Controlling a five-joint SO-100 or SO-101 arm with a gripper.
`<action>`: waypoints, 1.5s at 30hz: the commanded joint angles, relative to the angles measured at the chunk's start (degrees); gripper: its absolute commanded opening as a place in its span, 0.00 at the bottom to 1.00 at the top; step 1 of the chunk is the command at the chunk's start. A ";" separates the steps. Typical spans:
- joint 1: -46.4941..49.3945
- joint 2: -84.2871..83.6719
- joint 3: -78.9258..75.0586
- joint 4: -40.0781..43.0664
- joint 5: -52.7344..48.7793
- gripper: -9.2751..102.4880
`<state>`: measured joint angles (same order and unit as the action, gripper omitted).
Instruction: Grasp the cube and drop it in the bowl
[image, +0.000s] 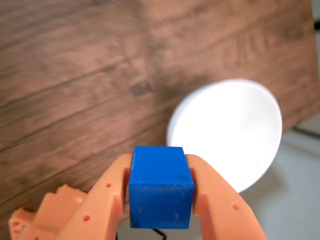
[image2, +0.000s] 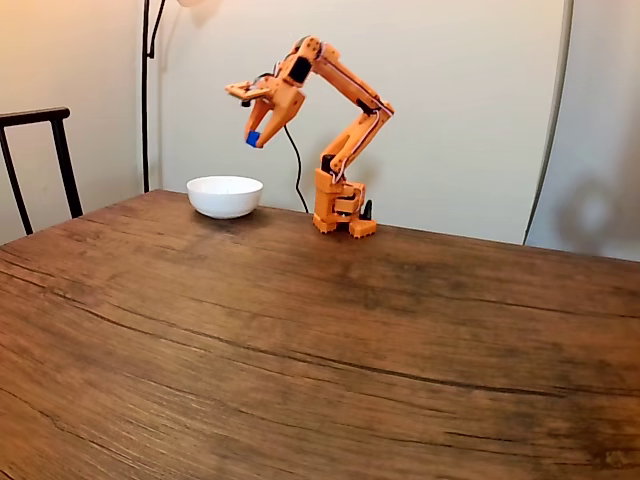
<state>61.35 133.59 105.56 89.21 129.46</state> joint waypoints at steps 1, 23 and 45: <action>5.54 0.97 2.37 -5.27 2.20 0.12; 25.93 -2.99 33.75 -44.82 6.59 0.13; 14.68 4.39 26.54 -22.68 -0.62 0.21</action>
<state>79.89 130.78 134.65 61.35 131.31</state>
